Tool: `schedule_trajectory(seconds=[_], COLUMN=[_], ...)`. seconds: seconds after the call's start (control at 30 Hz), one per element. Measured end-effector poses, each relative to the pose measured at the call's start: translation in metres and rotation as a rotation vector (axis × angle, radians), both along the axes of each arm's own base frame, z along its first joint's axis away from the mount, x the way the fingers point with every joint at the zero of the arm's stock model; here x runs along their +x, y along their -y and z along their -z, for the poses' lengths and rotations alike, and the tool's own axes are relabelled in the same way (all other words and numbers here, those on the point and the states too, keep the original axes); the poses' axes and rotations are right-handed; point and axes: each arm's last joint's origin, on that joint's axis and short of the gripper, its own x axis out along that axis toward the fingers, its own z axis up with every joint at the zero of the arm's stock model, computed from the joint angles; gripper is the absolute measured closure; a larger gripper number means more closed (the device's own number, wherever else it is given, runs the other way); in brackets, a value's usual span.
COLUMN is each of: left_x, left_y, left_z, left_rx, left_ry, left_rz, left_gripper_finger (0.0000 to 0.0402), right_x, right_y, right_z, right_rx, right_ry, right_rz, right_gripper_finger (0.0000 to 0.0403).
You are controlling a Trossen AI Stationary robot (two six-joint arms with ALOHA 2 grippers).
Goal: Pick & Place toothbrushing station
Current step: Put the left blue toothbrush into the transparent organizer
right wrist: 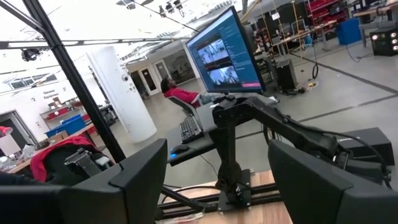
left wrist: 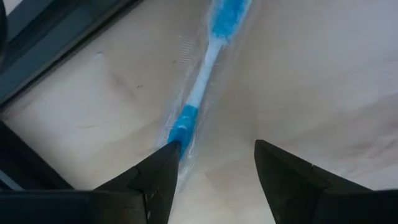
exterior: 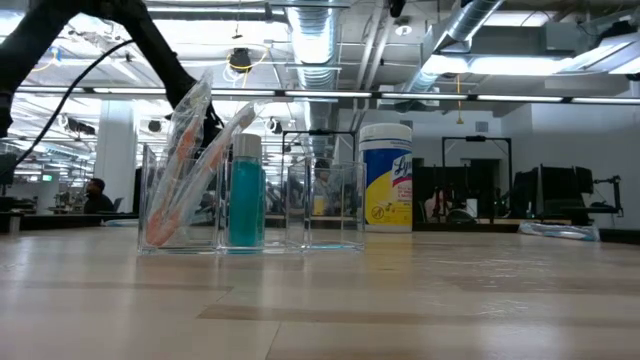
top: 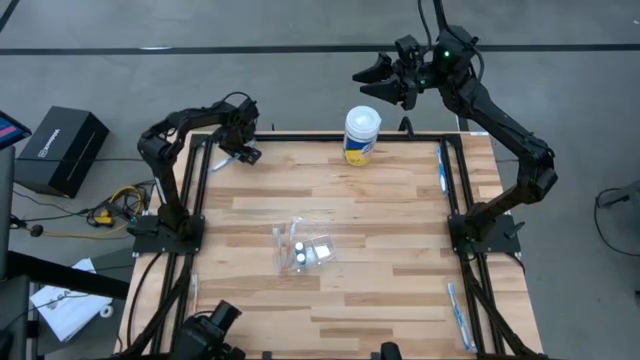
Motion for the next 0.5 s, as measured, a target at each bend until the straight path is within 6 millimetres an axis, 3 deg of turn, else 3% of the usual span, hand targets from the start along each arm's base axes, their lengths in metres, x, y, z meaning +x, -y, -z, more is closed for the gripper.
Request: schedule_trajectory(seconds=[0.13,0.27,0.5], left_x=[-0.003,-0.004,-0.008], left_y=[0.002,0.005,0.005], left_z=[-0.010,-0.034,-0.037], left_rx=[0.011,0.075,0.089], left_ry=[0.037,0.084,0.070], left_rz=[-0.006,-0.005,-0.013], left_gripper_finger=[0.0197,0.0197,0.0197], right_x=[-0.002,-0.004,-0.006], right_y=[0.002,0.006,0.009], right_z=[0.000,0.000,0.001], right_rx=[-0.001,-0.001,-0.006], right_ry=[0.000,0.000,0.000], right_rz=[0.009,0.024,0.035], right_gripper_finger=[0.0134,0.0134,0.0134])
